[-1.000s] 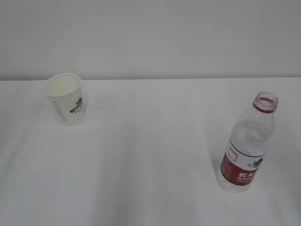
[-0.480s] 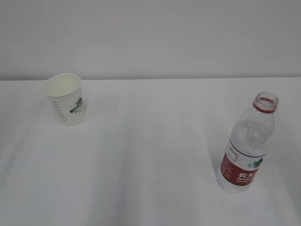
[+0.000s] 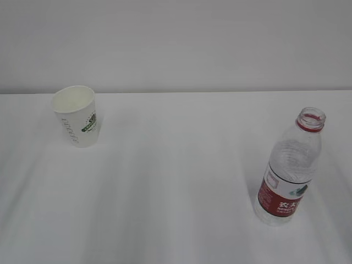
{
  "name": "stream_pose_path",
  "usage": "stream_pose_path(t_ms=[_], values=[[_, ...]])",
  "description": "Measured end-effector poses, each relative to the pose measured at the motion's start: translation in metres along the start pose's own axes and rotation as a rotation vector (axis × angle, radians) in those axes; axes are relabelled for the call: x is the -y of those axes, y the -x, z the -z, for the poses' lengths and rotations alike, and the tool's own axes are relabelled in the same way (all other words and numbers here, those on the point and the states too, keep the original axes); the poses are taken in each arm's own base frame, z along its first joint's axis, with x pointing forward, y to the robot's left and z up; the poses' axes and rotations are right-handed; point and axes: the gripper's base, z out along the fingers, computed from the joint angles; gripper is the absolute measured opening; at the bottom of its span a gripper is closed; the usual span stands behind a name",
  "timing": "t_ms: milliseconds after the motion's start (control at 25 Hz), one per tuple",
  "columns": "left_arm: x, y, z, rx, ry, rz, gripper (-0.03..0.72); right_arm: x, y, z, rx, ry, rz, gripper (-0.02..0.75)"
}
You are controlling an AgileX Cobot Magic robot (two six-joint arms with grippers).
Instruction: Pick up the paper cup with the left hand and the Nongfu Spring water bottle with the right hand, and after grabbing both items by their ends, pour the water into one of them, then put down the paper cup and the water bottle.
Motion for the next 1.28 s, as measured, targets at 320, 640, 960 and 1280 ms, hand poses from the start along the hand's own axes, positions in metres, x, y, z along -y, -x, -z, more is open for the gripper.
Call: stream_pose_path(t_ms=[320,640,960,1280], values=[[0.002,-0.016,-0.023,-0.063,-0.018,0.007,0.484,-0.005,-0.032,-0.008,-0.059,0.022,0.005,0.587],[0.005,-0.042,-0.057,-0.111,-0.046,0.024,0.483,-0.011,-0.061,-0.022,-0.077,0.056,-0.004,0.587],[0.008,-0.07,-0.084,-0.112,-0.07,0.046,0.475,-0.015,-0.073,-0.041,-0.054,0.08,-0.02,0.587],[0.011,-0.093,-0.097,-0.134,-0.082,0.063,0.468,-0.016,-0.085,-0.05,-0.107,0.09,-0.027,0.587]])
